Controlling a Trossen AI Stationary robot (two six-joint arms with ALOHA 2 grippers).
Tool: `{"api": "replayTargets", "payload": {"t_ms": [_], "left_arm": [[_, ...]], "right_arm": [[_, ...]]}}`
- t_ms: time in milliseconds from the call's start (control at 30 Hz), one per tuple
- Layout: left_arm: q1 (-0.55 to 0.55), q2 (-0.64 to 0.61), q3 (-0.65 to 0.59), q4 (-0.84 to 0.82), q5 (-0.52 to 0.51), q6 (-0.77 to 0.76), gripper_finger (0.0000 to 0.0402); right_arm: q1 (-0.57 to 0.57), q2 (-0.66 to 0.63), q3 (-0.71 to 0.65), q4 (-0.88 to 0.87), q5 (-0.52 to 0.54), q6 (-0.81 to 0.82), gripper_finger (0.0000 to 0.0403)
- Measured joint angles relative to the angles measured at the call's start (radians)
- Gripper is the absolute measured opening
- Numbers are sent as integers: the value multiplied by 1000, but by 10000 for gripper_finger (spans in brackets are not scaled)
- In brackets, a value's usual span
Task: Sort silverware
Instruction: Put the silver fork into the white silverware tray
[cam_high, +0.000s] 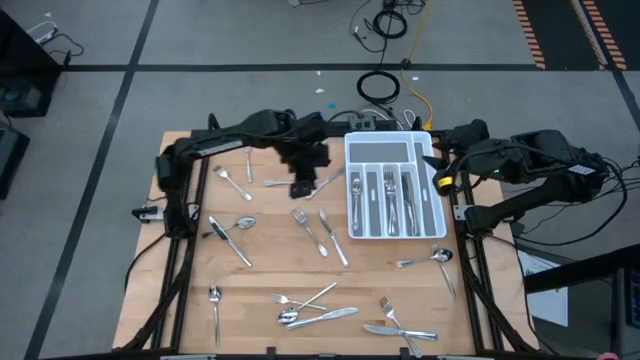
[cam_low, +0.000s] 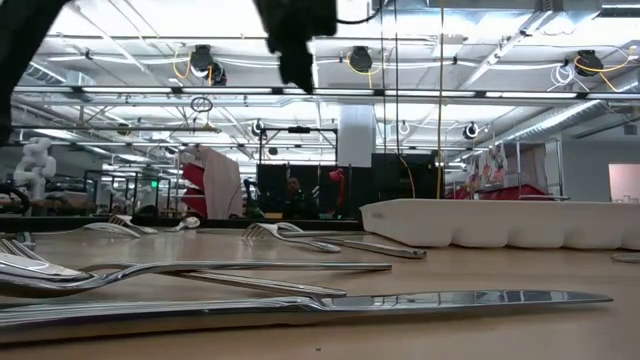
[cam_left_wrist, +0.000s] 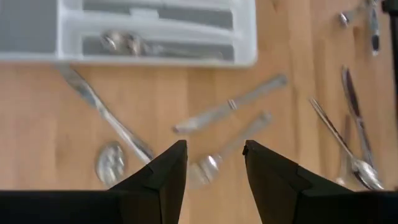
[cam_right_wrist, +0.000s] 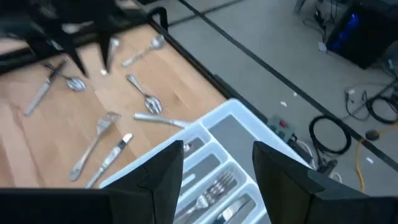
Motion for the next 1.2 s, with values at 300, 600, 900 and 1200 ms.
{"api": "replayTargets", "payload": {"t_ms": [300,600,900,1200], "left_arm": [[-82,-389,-385,201,-110,-237,166],[-183,-700,-544,273,-373,-459,166],[-271,-862,-544,261,-419,-489,166],[-282,-945,-544,222,-434,-446,166]], "right_arm": [[-36,154,-253,383,-114,-45,185],[-155,512,-237,818,-270,-140,185],[-191,863,-83,763,-398,-86,185],[-178,1124,210,633,-428,-100,185]]}}
